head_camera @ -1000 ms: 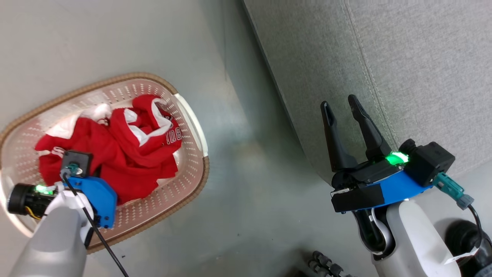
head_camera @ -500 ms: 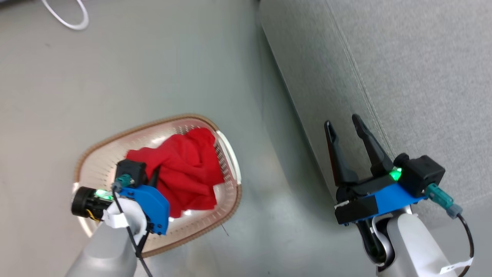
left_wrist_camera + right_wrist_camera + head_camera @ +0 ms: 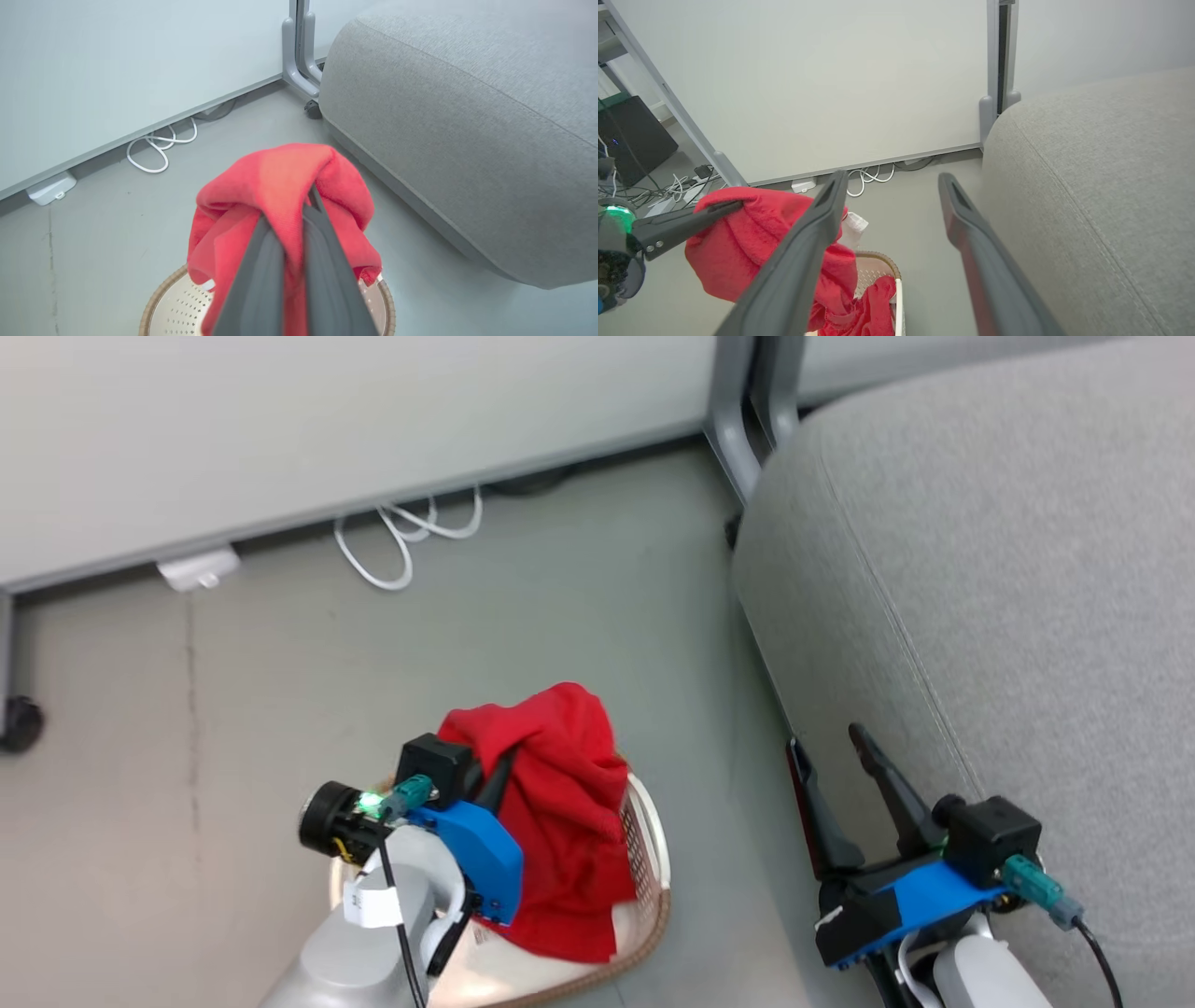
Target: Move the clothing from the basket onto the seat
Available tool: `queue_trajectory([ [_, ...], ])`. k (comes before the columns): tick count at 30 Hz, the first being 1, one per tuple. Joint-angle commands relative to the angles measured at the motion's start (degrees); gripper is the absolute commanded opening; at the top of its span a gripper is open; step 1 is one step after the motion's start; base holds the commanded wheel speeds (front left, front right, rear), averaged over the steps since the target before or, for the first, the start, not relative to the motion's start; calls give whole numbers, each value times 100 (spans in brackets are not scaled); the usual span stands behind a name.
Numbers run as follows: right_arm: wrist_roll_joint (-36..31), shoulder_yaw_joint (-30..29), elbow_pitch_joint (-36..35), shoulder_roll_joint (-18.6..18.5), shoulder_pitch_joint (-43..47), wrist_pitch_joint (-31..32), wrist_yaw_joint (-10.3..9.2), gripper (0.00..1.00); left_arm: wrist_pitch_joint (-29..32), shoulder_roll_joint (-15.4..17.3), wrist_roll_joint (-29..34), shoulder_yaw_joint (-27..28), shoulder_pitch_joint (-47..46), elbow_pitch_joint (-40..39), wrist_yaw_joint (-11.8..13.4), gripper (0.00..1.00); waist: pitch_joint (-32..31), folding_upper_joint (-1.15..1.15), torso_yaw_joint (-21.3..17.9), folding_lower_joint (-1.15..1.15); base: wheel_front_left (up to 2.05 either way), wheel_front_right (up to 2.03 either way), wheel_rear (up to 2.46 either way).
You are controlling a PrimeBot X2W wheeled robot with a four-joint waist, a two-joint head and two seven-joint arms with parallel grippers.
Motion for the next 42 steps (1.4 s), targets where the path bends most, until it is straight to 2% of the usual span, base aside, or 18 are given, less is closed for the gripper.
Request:
queue_trajectory([
  [1,-14,21,39,-16,131,-15,1,100,-29,-10,-41,-56,64,-117,-5,0,-458,0,295,2,0,0,0],
  [15,47,134,139,-16,652,134,1,100,115,-144,-713,-931,-517,-955,-5,0,-1320,0,615,2,0,0,0],
  [26,35,215,10,-16,763,270,1,100,314,-178,-1059,-1351,-1094,-1087,-5,0,-1485,0,632,2,0,0,0],
  [42,-15,263,-79,-16,664,393,1,100,277,-185,-1365,-1712,-1212,-984,29,0,-1422,0,633,2,0,0,0],
])
